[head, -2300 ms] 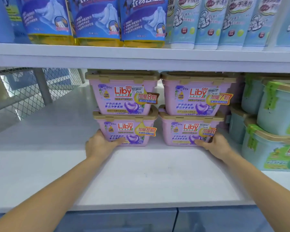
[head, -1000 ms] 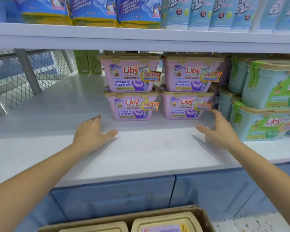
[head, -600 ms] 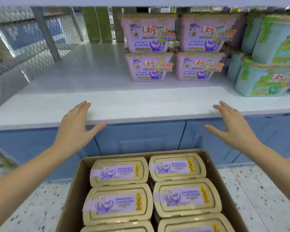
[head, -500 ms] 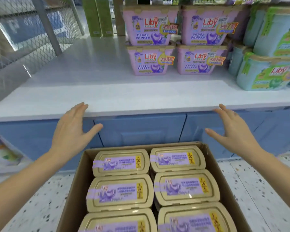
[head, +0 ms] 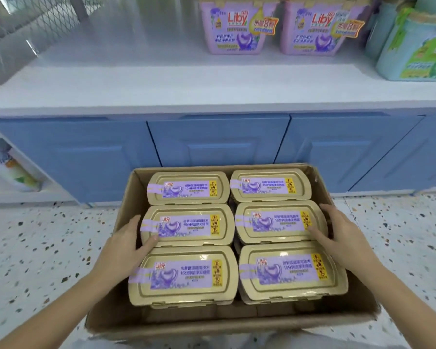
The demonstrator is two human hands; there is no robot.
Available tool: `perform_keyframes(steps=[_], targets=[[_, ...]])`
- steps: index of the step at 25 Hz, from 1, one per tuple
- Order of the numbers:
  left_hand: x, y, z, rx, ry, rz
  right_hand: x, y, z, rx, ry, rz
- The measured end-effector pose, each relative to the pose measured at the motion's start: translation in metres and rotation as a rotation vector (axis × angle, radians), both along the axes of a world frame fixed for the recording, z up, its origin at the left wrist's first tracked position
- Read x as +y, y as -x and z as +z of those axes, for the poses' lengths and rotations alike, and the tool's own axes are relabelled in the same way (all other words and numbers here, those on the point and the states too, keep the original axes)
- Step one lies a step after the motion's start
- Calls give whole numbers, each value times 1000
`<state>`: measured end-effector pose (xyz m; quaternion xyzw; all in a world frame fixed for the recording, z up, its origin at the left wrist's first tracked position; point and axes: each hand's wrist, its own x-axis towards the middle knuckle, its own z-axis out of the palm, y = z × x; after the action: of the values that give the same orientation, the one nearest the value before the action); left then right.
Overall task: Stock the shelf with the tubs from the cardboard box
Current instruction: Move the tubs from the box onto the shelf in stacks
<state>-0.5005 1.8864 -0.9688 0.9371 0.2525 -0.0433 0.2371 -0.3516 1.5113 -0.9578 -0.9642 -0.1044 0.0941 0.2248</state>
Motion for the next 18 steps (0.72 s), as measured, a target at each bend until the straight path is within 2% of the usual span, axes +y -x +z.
perform_keyframes(steps=[2,7,9,12,18], targets=[[-3,2,-9,32,99,57,3,2,-7,27,-20,-32],[-12,-7,-12,69,701,437,12,-6,-15,147,-225,-228],[-14,-9,-10,79,749,485,11,-8,-21,216,-283,-315],[-11,-10,-9,53,748,460,12,-11,-26,266,-227,-364],[-8,-10,-6,14,650,423,16,-9,-25,169,-153,-347]])
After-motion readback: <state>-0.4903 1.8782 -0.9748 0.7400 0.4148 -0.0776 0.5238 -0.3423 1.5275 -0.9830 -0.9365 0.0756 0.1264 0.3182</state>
